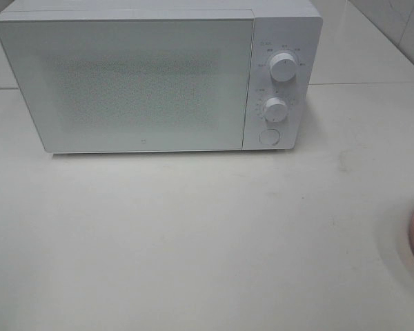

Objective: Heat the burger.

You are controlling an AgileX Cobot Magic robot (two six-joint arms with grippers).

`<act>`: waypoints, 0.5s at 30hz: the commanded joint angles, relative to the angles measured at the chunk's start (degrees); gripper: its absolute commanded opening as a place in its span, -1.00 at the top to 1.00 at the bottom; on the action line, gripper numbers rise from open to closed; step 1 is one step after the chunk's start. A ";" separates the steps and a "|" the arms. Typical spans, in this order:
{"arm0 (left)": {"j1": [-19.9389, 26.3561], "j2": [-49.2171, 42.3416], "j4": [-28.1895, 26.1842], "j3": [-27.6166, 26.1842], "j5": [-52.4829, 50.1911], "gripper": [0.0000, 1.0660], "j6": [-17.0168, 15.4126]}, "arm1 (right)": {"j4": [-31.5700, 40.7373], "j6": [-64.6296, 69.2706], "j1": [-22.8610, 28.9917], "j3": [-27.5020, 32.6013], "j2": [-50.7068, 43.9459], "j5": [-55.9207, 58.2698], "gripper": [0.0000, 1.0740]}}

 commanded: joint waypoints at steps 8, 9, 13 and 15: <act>0.11 -6.36 -0.40 0.11 0.00 -0.88 -0.46 | 0.17 -0.17 -0.34 0.06 -1.26 -0.29 -0.40; 0.11 -6.42 -0.57 0.11 0.00 -0.88 -0.46 | 0.17 -0.17 -0.34 0.06 -1.26 -0.29 -0.40; 0.11 -6.42 -0.69 0.11 0.00 -0.88 -0.46 | 0.17 -0.17 -0.34 0.06 -1.26 -0.29 -0.40; 0.11 -6.42 -0.69 0.11 0.00 -0.88 -0.46 | 0.17 -0.17 -0.34 0.06 -1.26 -0.29 -0.40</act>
